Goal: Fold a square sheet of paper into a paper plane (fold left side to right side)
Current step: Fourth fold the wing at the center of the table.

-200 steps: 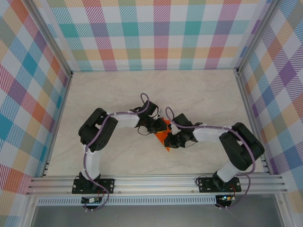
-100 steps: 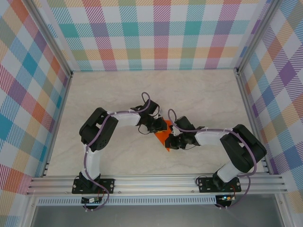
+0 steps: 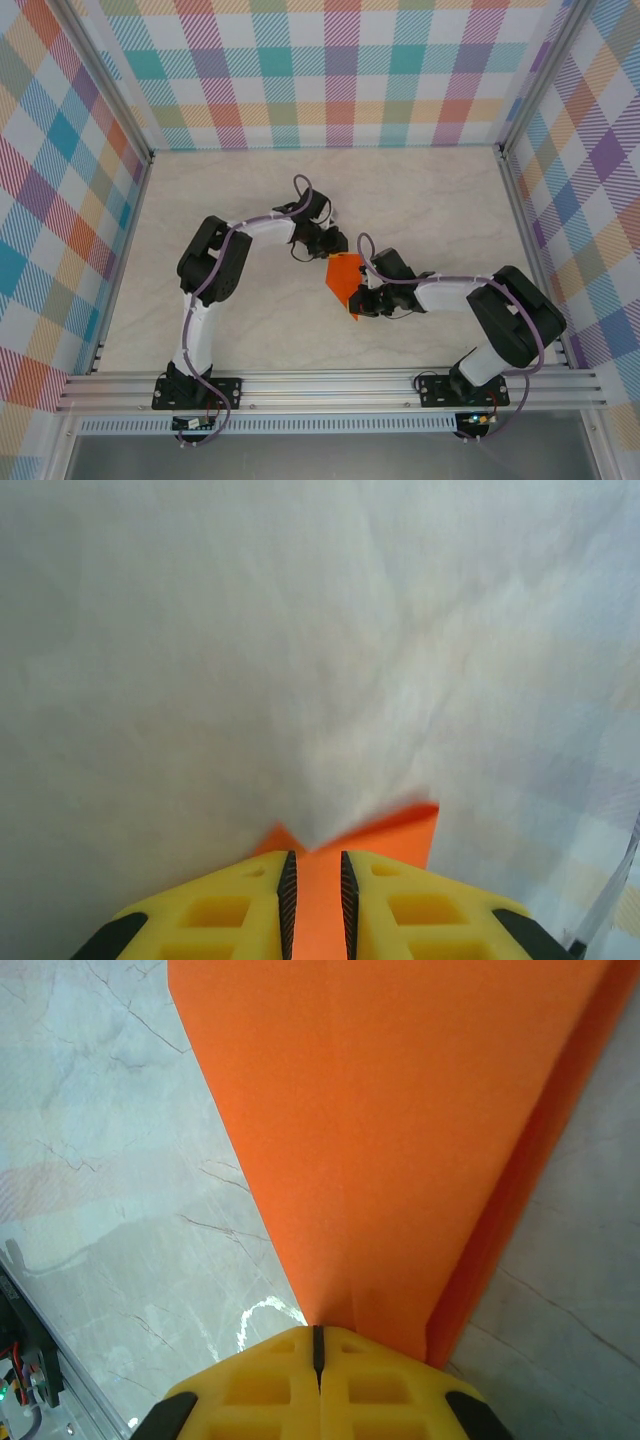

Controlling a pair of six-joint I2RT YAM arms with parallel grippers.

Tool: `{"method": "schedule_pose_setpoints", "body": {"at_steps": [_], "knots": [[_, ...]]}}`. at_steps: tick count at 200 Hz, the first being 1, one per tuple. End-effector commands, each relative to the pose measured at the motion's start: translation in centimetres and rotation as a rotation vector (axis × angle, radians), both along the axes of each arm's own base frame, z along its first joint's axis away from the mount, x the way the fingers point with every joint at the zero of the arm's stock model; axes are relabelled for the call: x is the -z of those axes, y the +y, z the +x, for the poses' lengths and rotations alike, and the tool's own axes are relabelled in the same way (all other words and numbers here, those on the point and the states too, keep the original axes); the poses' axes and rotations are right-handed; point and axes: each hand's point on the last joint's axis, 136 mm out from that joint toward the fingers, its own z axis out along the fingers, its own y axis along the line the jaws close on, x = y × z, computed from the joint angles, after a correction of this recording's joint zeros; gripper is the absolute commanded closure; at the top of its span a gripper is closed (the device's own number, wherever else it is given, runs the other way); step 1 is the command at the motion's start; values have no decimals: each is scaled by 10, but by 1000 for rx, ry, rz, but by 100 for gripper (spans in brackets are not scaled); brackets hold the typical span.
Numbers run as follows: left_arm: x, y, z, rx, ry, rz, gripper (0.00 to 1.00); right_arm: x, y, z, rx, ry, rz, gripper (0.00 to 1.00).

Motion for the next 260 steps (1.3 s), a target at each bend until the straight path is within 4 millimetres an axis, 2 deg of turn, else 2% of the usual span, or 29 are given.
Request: {"method": "schedule_pose_setpoints", "body": {"at_steps": [1, 32, 47, 69, 83, 109, 137, 158, 197, 260], "knots": [[10, 15, 20, -14, -6, 37, 78, 51, -54, -57, 15, 222, -244, 100], [9, 18, 32, -21, -2, 0, 78, 50, -53, -55, 17, 217, -239, 100], [-9, 21, 38, -27, -29, -29, 78, 50, -51, -54, 18, 212, -233, 100], [-47, 35, 41, -37, -106, -38, 78, 49, -50, -52, 21, 203, -228, 100], [-69, 44, 33, -44, -148, -38, 78, 50, -51, -51, 21, 202, -237, 100], [-86, 48, -2, -29, -178, -72, 81, 52, -52, -51, 22, 202, -246, 100], [-76, 32, -52, 27, -156, -100, 82, 52, -52, -51, 20, 204, -247, 100], [-68, 8, -69, 63, -132, -164, 82, 52, -51, -51, 15, 205, -248, 100], [-47, -17, -61, 97, -89, -168, 82, 51, -52, -50, 16, 206, -252, 100], [-1, -17, -40, 75, -58, -52, 82, 48, -53, -52, 9, 199, -250, 100]]}}
